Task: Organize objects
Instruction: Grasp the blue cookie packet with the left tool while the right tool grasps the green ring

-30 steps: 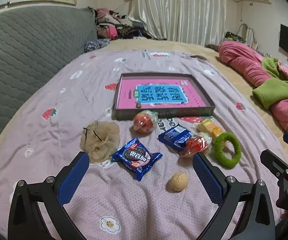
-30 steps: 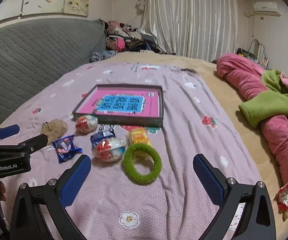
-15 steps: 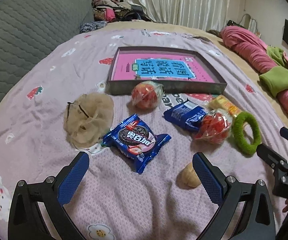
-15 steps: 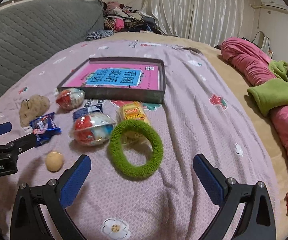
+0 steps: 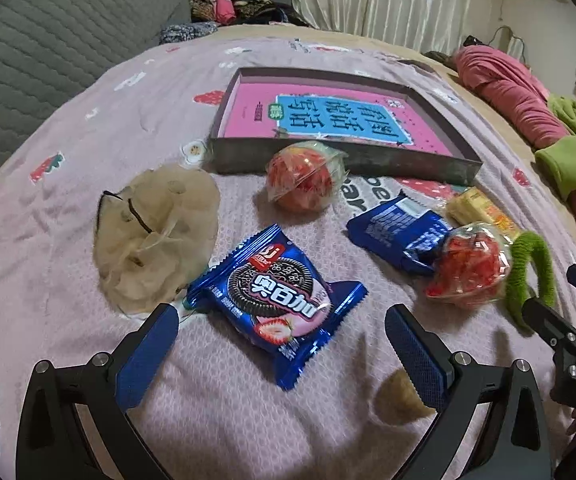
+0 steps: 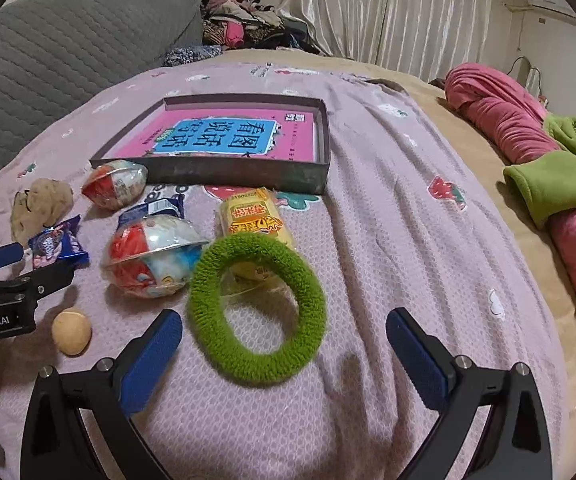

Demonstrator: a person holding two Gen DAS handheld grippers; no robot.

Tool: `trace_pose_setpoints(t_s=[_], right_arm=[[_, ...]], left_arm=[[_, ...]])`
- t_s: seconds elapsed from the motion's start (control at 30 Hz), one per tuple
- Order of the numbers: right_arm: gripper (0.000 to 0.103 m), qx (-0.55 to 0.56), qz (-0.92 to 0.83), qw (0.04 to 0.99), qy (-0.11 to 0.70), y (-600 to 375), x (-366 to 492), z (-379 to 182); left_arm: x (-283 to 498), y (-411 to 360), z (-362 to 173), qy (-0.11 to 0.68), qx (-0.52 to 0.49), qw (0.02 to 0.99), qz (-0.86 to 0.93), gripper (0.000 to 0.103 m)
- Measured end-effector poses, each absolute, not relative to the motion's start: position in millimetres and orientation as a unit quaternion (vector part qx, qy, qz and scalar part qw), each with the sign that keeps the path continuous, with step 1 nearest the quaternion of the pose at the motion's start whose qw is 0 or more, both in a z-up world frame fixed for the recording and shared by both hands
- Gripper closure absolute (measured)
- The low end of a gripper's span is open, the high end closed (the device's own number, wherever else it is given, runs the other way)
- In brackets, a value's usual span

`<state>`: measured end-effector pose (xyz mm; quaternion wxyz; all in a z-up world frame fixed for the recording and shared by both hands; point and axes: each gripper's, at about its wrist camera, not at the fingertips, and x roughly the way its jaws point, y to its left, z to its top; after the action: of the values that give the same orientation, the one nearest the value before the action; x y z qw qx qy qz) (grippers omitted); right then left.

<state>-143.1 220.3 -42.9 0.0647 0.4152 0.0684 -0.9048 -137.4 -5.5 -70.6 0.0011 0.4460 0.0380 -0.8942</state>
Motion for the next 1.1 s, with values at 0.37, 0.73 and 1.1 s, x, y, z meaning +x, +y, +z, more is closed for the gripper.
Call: trace_pose_setpoints(t_s=[0.37, 0.73, 1.1], right_arm=[[0.001, 0.433, -0.896, 0.061, 0.080, 214, -160, -58], [0.053, 0.426, -0.897, 0.100, 0.058, 215, -152, -54], [0.087, 0.421, -0.895, 0.144, 0.008, 229, -147, -48]], left_arm=[[-153, -5, -85, 0.037, 0.453, -0.004, -0.891, 0.007], [-146, -8, -82, 0.031, 0.445, -0.011, -0.895, 0.024], [-140, -11, -77, 0.047, 0.437, -0.030, -0.898, 0.044]])
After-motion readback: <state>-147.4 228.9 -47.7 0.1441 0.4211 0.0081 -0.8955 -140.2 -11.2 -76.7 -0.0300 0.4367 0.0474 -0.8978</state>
